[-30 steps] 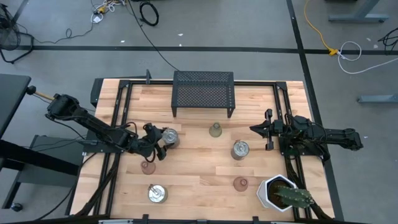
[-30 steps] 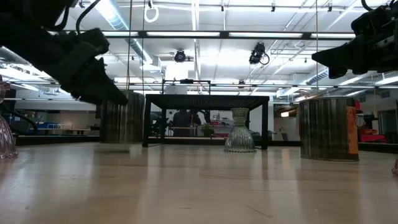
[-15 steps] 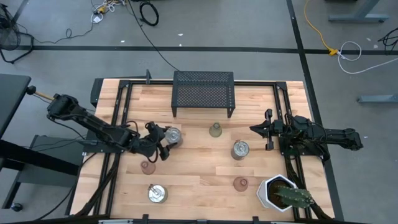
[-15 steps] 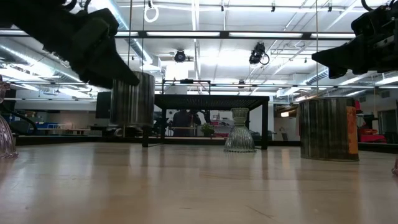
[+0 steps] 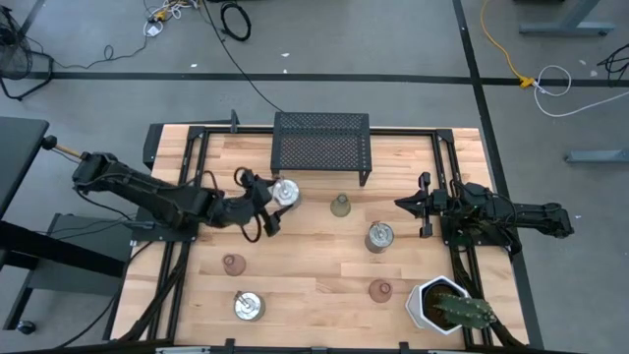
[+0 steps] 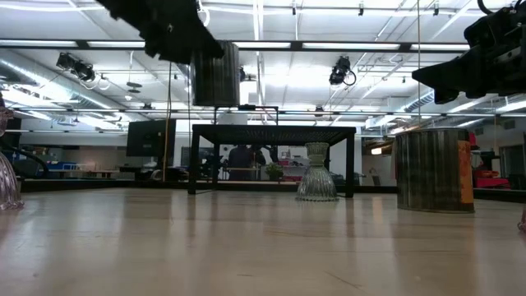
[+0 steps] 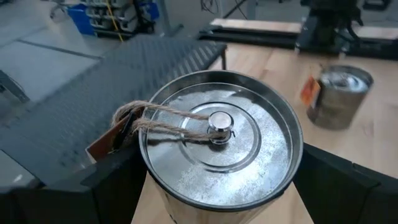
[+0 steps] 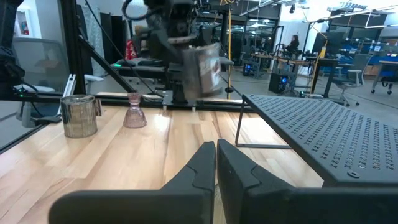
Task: Pick & Place candle stick holders
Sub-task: Put the top left silver scented candle on the shelf
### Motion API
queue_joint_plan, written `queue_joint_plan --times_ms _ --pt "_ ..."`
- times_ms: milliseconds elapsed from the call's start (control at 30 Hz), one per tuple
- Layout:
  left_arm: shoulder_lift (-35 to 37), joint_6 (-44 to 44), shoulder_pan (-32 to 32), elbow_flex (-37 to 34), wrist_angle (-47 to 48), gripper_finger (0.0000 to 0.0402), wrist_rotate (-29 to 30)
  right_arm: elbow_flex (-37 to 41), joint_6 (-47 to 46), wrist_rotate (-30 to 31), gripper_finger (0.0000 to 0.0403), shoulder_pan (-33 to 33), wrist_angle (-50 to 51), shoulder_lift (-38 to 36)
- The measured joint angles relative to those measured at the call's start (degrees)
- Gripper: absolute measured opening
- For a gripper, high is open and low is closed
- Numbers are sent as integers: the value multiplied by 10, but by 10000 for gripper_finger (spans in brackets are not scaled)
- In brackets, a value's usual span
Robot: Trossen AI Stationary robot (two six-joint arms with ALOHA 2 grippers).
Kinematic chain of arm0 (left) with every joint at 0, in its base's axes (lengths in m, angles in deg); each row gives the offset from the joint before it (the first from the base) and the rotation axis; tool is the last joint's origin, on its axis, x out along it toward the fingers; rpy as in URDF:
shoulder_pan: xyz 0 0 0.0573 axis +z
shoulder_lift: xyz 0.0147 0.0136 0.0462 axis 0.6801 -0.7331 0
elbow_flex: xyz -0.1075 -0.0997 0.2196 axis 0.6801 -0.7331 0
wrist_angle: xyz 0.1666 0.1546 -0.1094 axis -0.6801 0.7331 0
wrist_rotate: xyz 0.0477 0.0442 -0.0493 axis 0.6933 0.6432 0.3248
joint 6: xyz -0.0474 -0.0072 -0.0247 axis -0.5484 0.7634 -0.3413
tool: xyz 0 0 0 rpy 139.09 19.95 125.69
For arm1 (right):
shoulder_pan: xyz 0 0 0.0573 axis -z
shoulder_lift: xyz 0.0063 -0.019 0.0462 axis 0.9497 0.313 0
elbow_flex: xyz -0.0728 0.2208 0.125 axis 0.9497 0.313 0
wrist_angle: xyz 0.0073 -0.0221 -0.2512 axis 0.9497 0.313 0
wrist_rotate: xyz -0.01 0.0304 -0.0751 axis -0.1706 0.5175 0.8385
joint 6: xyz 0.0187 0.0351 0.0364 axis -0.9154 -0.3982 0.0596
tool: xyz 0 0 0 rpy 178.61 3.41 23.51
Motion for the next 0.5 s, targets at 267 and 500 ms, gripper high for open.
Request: queue_joint_plan --times_ms 267,500 --pt "0 29 48 43 3 360 -23 0 0 0 20 0 0 0" --pt "0 56 77 62 3 360 -31 0 0 0 20 0 0 0"
